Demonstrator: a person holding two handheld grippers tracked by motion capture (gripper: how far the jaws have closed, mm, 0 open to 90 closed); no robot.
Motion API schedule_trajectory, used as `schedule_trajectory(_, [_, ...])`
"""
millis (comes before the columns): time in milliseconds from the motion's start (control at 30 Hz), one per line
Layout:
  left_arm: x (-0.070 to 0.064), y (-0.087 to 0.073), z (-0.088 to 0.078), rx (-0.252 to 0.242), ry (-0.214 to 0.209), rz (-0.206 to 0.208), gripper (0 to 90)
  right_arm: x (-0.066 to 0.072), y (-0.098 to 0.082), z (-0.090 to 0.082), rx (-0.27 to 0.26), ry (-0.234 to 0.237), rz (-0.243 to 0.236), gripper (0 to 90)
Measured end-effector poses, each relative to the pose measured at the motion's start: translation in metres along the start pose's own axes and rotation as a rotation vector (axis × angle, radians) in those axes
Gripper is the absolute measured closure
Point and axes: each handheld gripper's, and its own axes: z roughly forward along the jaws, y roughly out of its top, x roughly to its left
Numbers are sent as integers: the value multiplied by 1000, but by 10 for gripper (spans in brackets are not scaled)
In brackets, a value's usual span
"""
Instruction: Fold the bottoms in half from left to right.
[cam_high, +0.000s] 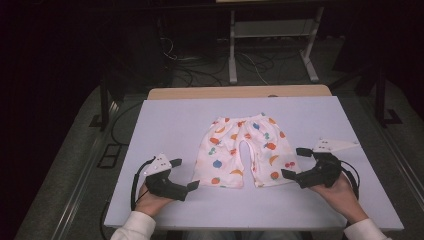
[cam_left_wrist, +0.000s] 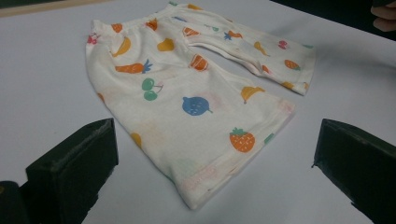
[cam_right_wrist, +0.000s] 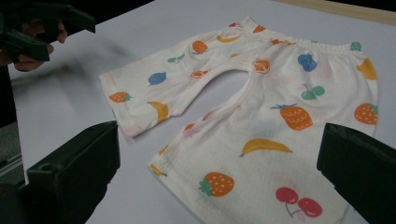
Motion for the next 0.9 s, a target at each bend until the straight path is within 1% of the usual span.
schedule_trajectory(300, [0,0,0,1,0,-2,0,4,15,8,25,10,-24,0])
schedule_trajectory(433, [0,0,1,3,-1,0,0,3,20,10,22,14,-27,0])
schedule_trajectory(567, [0,0,1,-1,-3,-1,0,1,28,14,26,18,-32,0])
schedule_trajectory(900, [0,0,0,-3,-1,-4,0,-6,33,22,47,10,-25,0])
